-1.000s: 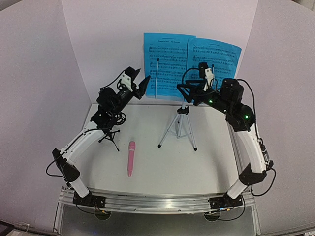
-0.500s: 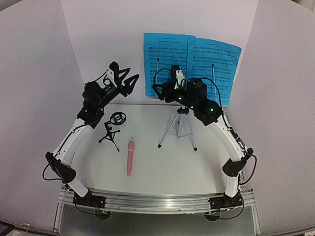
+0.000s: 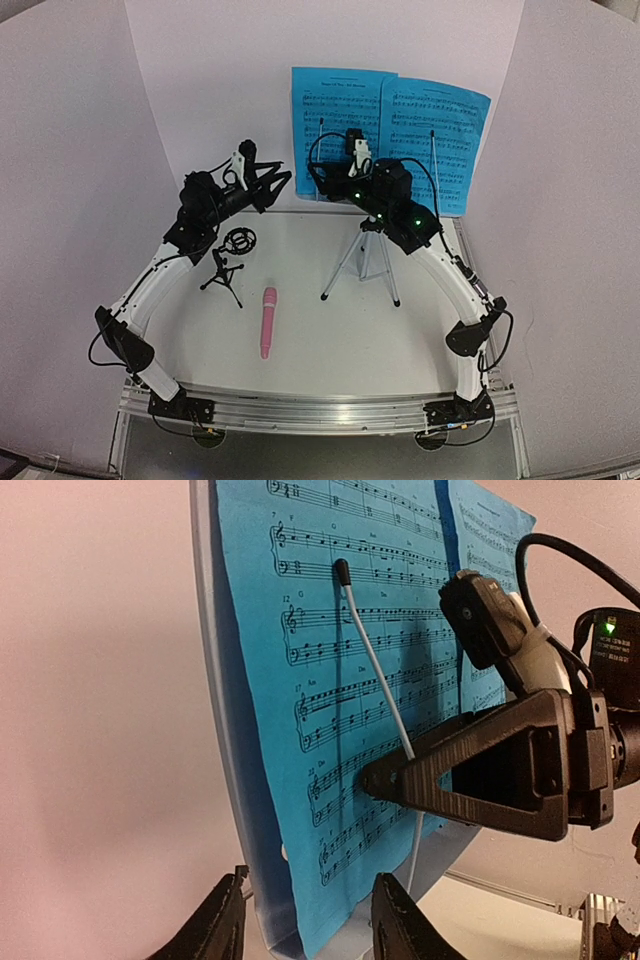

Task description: Pack up the instrument practice props

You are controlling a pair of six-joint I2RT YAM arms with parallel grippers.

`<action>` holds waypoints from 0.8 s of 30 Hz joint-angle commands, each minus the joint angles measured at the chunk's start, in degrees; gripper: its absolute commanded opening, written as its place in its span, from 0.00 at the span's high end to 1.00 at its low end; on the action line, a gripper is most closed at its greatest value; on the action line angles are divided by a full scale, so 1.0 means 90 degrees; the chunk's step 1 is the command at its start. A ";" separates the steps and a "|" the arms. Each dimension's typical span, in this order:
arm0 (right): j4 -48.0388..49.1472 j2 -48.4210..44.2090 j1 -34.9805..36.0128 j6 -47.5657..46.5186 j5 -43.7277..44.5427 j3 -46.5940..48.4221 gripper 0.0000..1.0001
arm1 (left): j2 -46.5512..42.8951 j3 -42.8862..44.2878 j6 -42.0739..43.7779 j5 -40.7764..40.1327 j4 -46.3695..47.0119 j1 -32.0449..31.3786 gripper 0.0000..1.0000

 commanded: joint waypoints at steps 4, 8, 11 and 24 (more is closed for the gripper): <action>0.0569 0.0093 0.0044 0.0111 0.0006 -0.0050 0.70 | 0.0097 0.0201 -0.0256 0.0410 0.0333 0.0006 0.60; 0.0632 0.0041 0.0044 0.0163 -0.0136 -0.0181 0.76 | 0.0200 0.0291 -0.0244 0.0306 0.0446 0.0006 0.62; 0.0729 -0.0002 0.0044 0.0235 -0.0218 -0.0309 0.91 | 0.0231 0.0291 -0.0209 0.0346 0.0487 0.0006 0.62; 0.1086 -0.0065 0.0048 0.0247 -0.0753 -0.0537 1.00 | 0.0310 0.0224 -0.0159 0.0458 0.0682 0.0019 0.64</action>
